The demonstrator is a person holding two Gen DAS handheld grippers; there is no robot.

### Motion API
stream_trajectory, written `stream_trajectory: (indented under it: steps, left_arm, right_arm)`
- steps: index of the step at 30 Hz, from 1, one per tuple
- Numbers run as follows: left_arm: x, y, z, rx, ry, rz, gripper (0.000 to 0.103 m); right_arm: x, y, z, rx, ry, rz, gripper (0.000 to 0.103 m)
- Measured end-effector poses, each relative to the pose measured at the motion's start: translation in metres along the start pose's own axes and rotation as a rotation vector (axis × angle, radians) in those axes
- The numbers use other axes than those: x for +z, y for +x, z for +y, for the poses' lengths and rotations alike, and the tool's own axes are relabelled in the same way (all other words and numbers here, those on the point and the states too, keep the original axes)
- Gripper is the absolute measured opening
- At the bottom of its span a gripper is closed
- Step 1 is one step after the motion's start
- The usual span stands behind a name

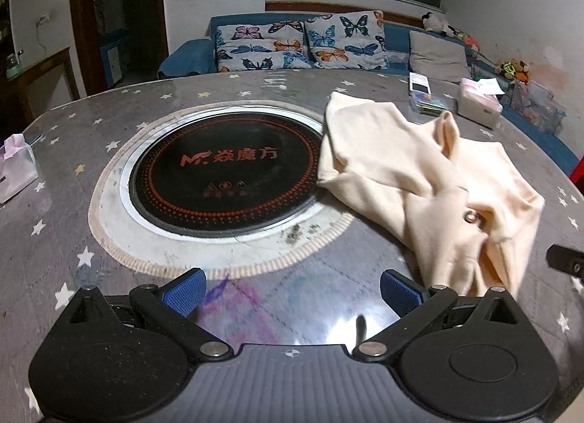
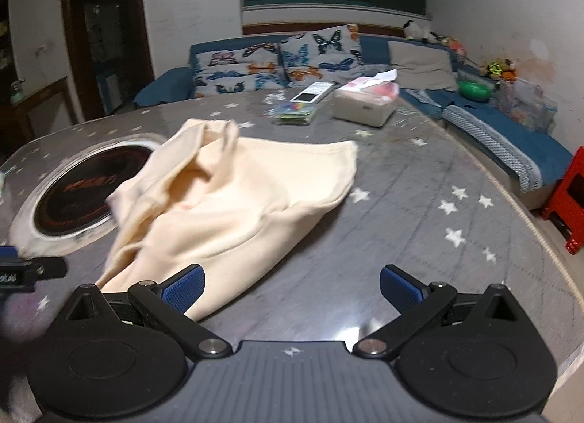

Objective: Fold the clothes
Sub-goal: 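Move both tools toward the crumpled cream shirt, approaching its collar edge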

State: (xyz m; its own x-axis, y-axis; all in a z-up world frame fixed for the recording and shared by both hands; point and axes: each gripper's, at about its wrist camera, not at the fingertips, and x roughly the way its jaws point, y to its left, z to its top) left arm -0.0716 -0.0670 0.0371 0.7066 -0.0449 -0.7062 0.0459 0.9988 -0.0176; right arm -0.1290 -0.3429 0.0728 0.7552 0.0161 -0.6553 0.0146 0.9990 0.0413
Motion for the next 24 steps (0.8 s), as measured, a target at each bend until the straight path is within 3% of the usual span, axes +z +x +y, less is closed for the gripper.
stream_trajectory:
  steps: [24]
  left_arm:
    - [-0.028, -0.039, -0.026, -0.020, 0.095, -0.021, 0.103]
  right_arm:
    - [-0.031, -0.041, 0.022, 0.032, -0.015, -0.012, 0.103]
